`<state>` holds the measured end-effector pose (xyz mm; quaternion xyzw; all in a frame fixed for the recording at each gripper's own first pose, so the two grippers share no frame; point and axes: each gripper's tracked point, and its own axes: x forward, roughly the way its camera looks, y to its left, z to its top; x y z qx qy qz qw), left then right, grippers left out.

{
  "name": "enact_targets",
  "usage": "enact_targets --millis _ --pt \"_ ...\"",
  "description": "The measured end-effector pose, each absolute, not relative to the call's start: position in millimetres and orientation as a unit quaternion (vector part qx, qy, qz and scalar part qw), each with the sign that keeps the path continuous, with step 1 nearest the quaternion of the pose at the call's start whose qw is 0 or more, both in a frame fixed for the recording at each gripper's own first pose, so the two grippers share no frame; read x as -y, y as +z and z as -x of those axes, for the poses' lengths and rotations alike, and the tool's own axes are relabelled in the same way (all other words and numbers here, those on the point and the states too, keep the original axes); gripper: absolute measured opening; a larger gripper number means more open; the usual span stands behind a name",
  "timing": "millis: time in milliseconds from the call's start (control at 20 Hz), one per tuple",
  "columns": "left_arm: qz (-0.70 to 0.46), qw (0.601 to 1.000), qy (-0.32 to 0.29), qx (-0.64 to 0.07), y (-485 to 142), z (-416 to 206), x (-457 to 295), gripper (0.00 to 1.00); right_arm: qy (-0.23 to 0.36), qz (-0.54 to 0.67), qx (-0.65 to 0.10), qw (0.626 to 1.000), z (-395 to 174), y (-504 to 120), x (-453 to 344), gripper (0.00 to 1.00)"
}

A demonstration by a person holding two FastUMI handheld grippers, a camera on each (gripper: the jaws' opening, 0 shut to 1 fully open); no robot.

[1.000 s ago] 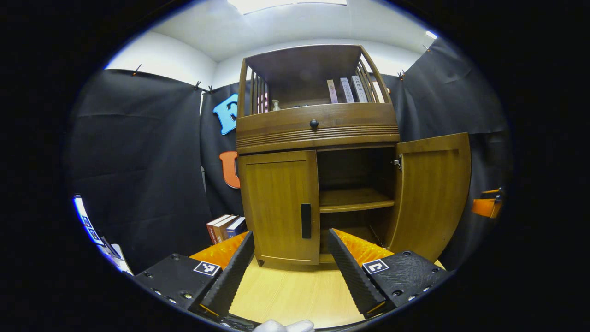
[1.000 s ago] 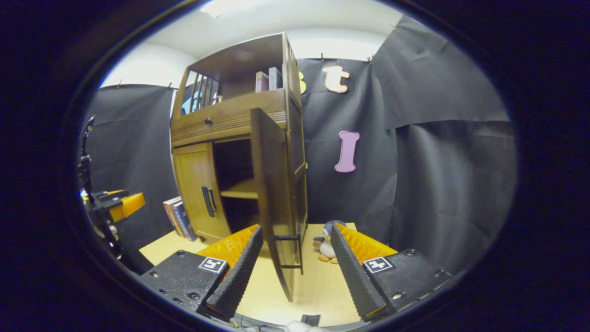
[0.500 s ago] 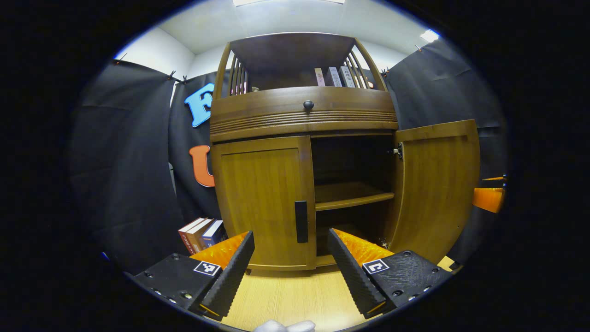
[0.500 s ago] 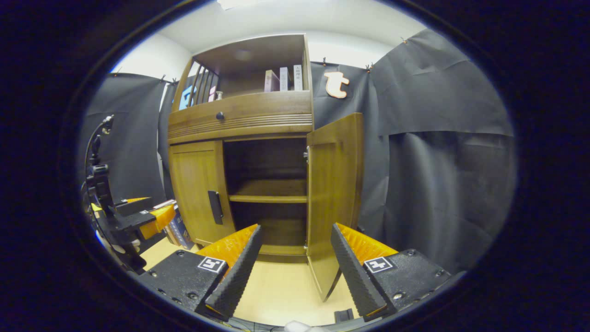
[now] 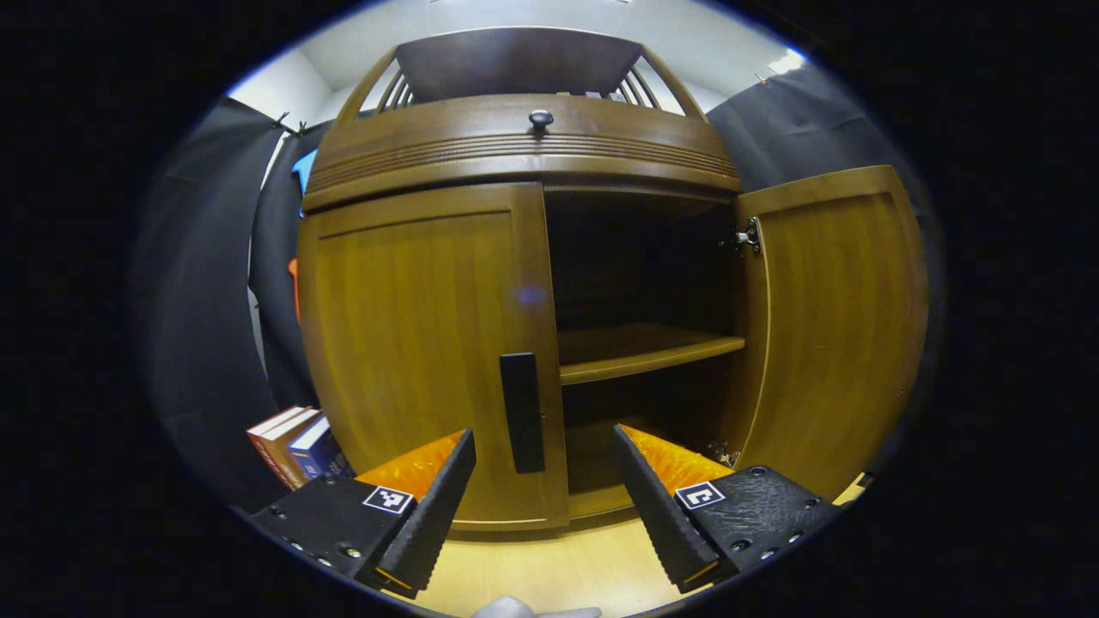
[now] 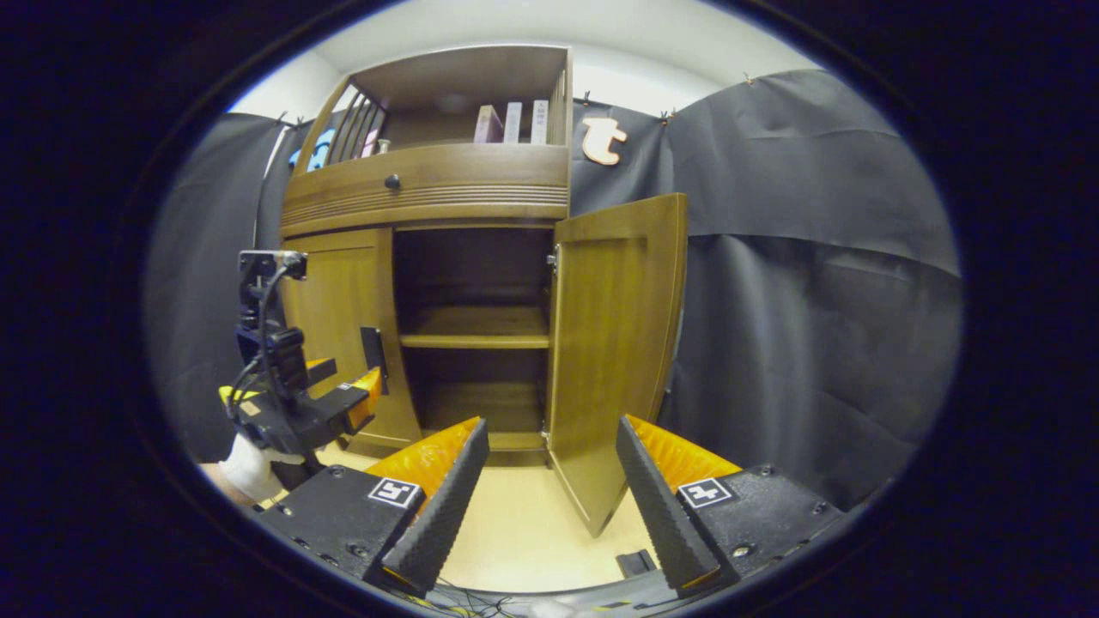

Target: Open the right door of the double-door shoe cabinet with the right hand, and open the left door with the left hand.

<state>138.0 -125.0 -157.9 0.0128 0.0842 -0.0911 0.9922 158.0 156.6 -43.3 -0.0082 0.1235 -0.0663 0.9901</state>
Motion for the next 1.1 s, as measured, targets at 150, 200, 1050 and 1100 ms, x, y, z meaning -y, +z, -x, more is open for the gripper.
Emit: enact_targets --millis 150,200,1050,1100 --pt "-0.014 0.993 -0.085 -0.085 -164.9 -162.7 125.0 1.00 -0.082 0.013 -0.134 0.988 -155.6 -45.9 -155.4 0.96" --pt "-0.013 0.993 -0.081 -0.085 -167.4 -168.0 123.9 0.90 -0.084 0.012 -0.135 0.987 -154.9 -45.4 -155.3 0.96" --pt "0.004 0.991 -0.080 -0.106 -196.2 -225.6 116.8 0.36 -0.088 0.014 -0.151 0.985 -148.2 -48.1 -156.2 0.96" --pt "0.011 0.990 -0.085 -0.113 -199.5 -221.6 116.9 0.27 -0.088 0.014 -0.150 0.985 -147.5 -47.6 -156.1 0.95"
